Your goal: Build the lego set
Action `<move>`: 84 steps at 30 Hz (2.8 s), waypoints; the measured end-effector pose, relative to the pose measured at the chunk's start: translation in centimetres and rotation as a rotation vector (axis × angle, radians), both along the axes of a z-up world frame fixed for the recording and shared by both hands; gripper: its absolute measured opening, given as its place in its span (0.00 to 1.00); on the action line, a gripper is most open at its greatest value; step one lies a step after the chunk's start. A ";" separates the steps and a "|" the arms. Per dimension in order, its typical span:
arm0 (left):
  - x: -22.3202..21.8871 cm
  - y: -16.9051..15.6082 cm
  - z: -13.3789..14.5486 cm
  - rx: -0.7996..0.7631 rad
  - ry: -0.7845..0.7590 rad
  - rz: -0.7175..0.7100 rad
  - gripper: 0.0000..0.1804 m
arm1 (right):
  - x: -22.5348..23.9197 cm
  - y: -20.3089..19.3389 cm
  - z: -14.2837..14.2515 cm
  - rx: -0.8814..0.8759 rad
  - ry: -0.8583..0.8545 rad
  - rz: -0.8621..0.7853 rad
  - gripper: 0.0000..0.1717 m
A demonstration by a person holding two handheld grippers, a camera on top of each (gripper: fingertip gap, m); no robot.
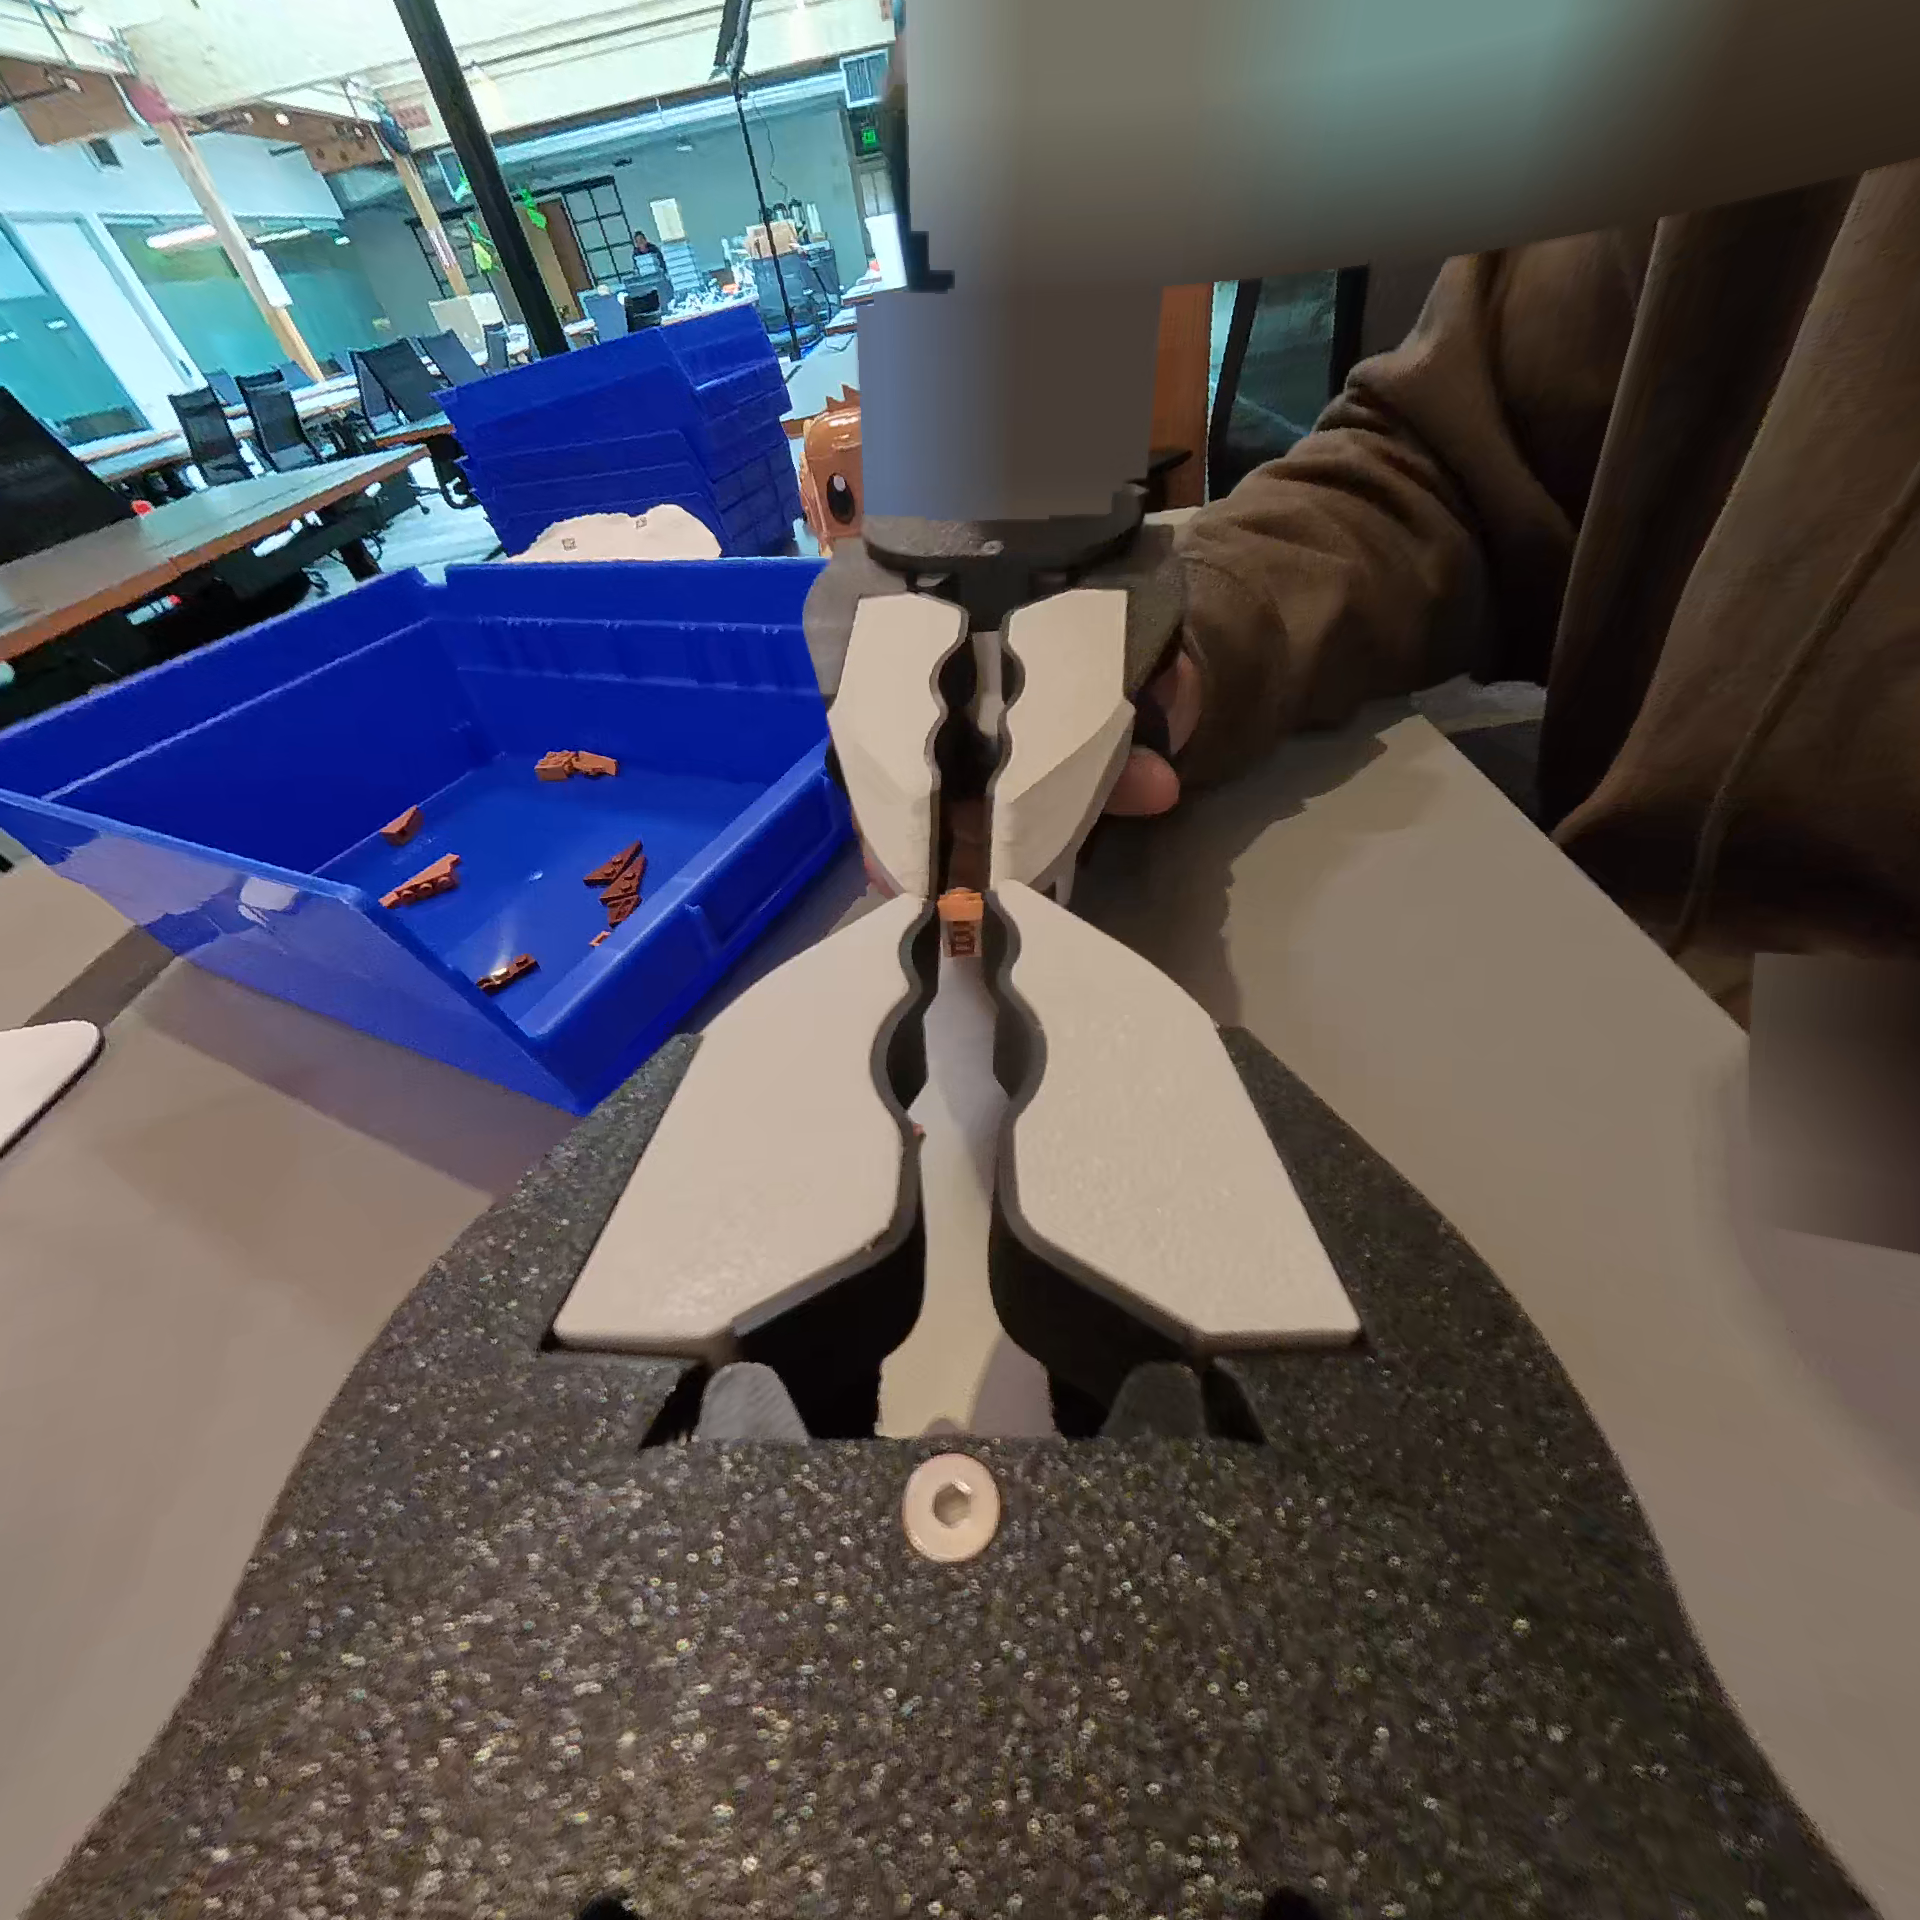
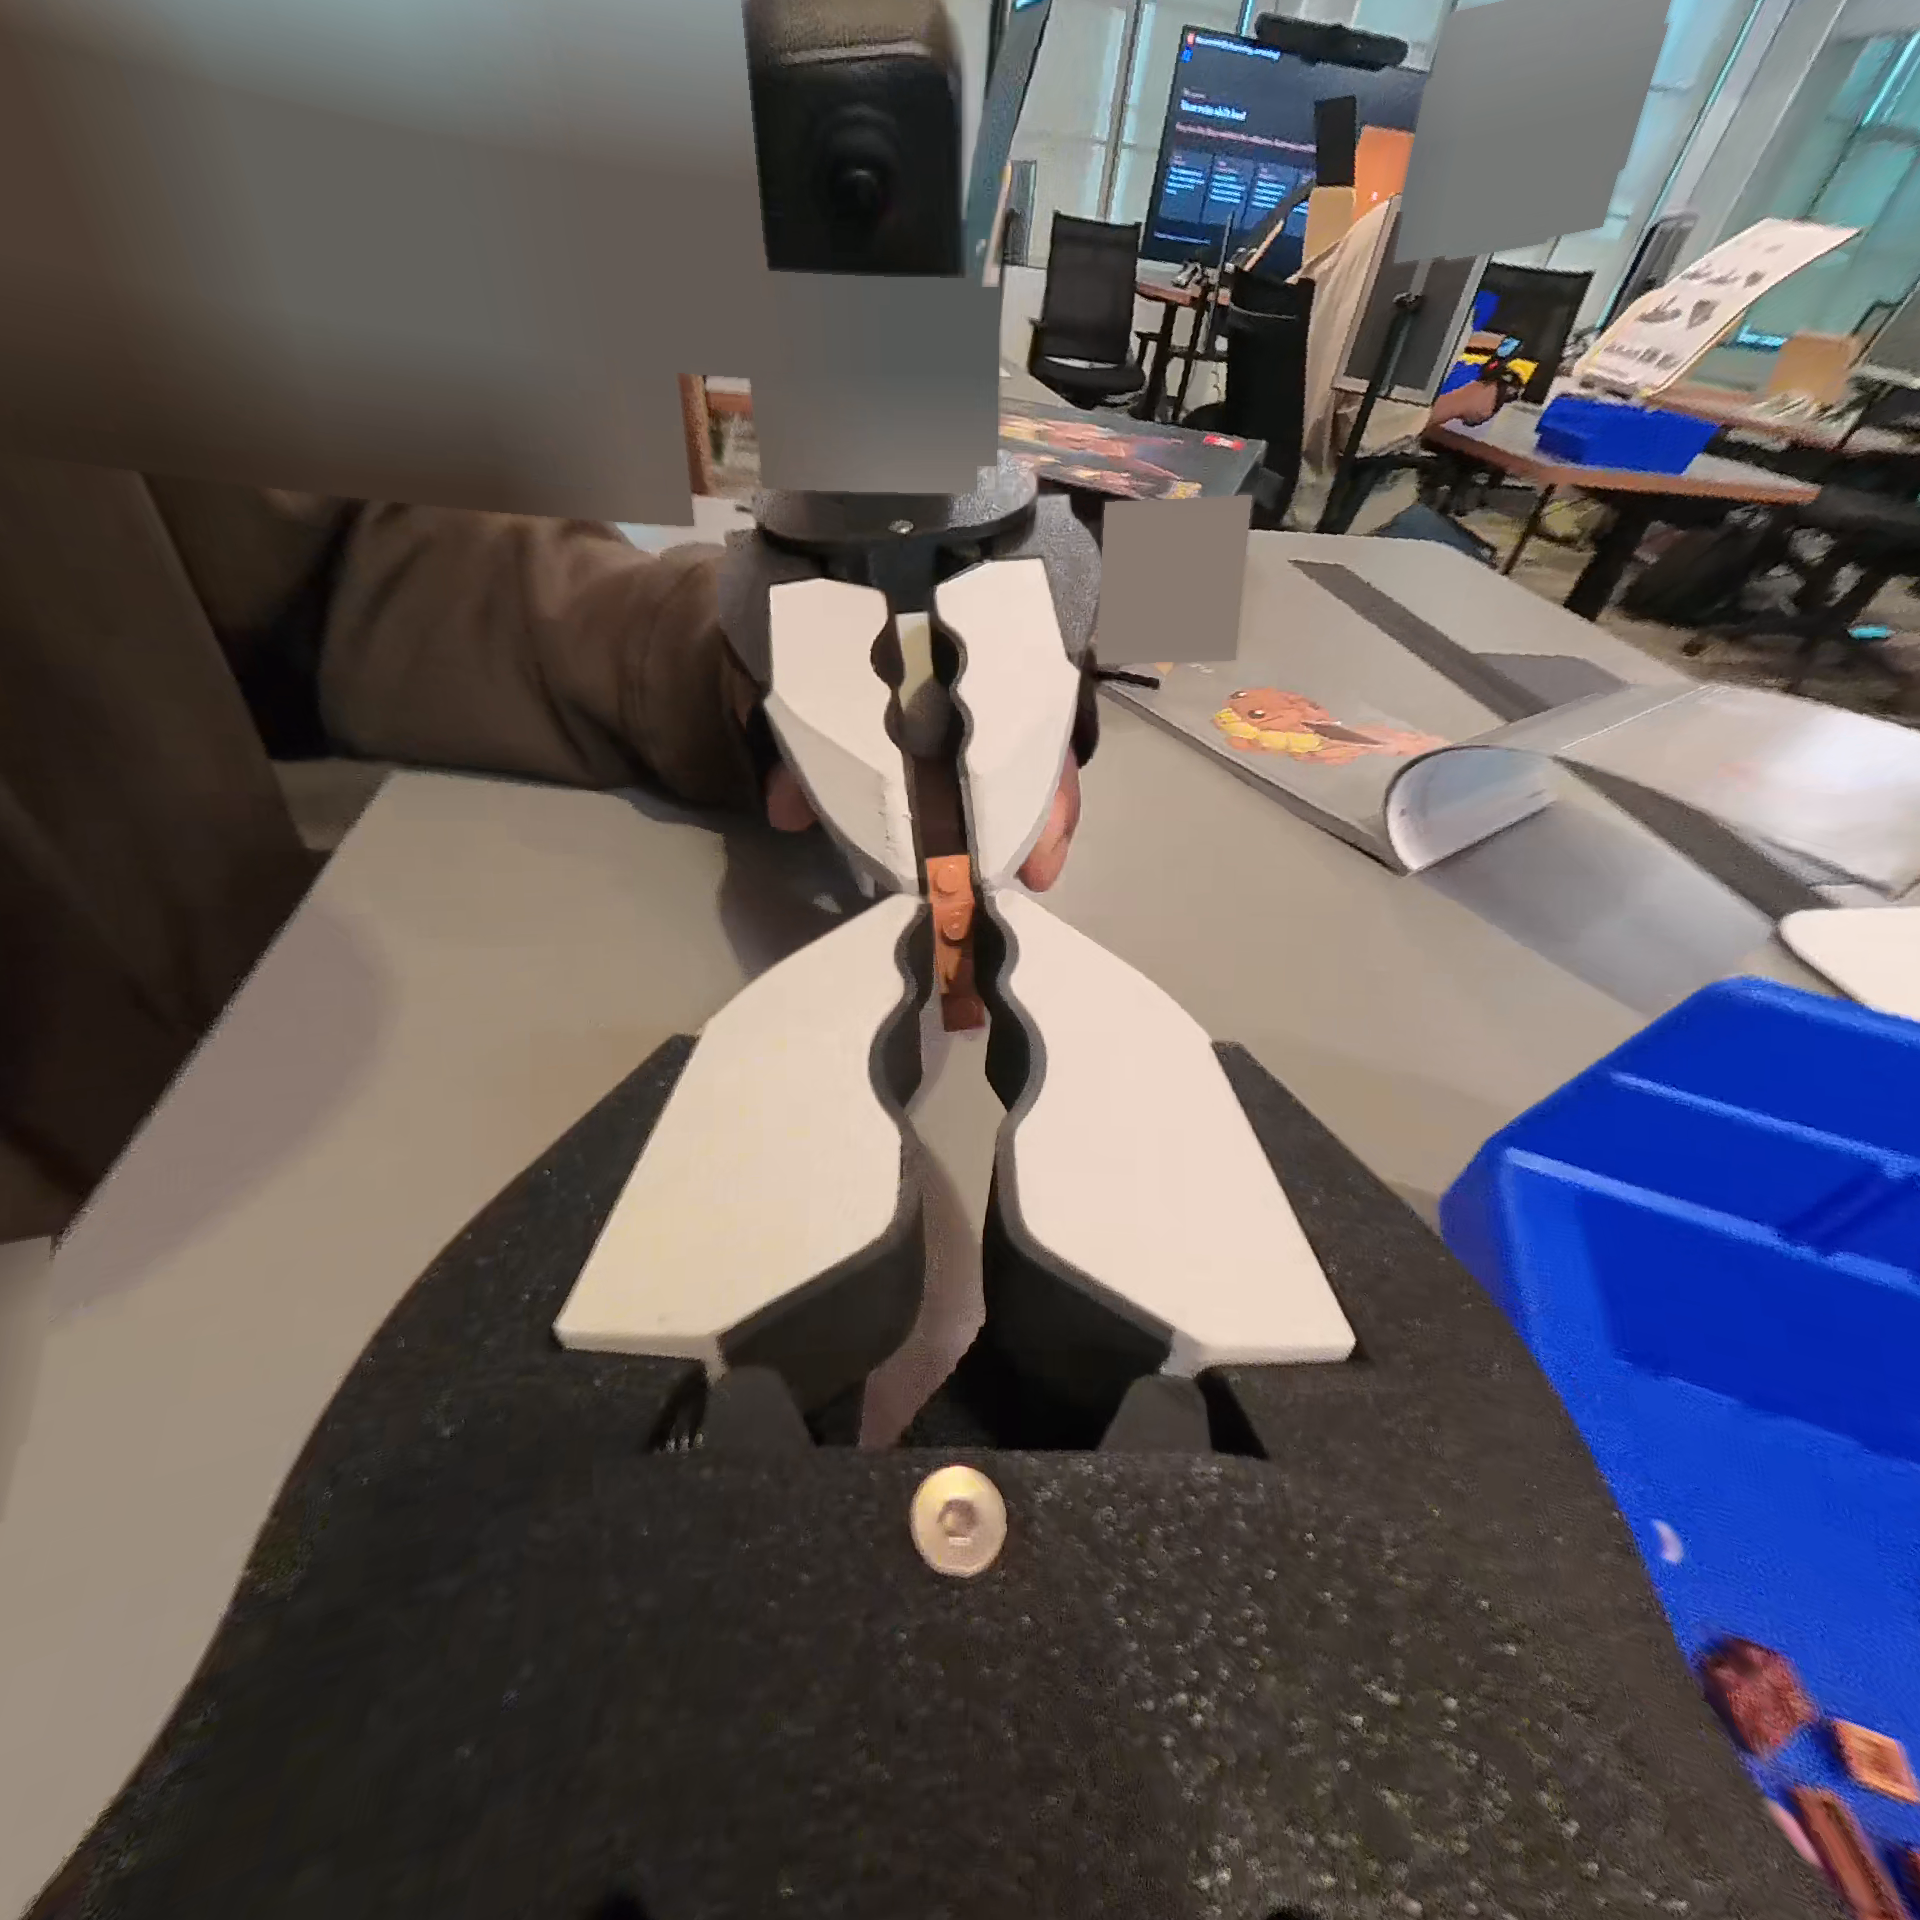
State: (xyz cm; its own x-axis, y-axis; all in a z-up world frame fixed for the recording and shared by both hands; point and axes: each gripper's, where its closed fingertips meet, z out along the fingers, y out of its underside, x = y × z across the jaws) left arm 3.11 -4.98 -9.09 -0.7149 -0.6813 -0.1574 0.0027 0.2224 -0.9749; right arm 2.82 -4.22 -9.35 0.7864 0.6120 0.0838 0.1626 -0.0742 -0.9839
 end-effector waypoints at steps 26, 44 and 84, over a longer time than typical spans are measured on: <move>0.5 2.1 0.1 0.115 -0.140 0.122 0.04 | 1.2 0.1 -1.2 -0.105 0.094 -0.010 0.04; 1.9 3.3 -0.7 -0.140 0.064 0.164 0.04 | 0.6 0.0 -5.9 -0.187 -0.346 -0.018 0.13; 0.8 -0.1 -1.7 0.132 -0.099 0.077 0.06 | 0.6 -0.5 -1.3 -0.001 -0.099 0.030 0.03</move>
